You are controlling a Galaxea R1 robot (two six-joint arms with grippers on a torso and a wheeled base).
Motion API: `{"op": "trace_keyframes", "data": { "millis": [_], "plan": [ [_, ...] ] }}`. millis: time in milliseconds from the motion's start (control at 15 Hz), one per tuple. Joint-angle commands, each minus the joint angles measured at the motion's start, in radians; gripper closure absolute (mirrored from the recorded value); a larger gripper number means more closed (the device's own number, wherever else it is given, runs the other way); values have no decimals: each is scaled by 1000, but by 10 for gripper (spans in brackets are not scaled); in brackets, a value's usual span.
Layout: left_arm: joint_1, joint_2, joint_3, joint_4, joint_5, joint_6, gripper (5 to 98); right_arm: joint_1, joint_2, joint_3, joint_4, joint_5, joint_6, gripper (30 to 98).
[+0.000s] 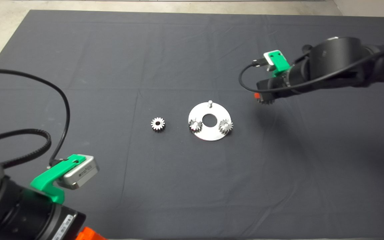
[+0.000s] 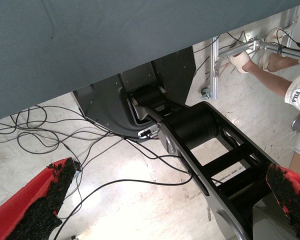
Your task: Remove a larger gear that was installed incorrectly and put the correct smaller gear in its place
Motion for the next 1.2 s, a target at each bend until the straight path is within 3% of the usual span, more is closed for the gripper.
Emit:
{"op": "trace_keyframes", "data": {
  "millis": [0, 533, 1133],
  "plan": [
    [-8, 1, 16, -1, -2, -5, 53, -41, -24, 48, -4, -1, 30, 791],
    [-8, 1, 16, -2, -2, -5, 53, -79, -29, 49, -31, -4, 50, 791],
    [-6, 19, 16, -2, -2, -5, 53, -108, -17, -35, -64, -1, 46, 791]
  ]
}}
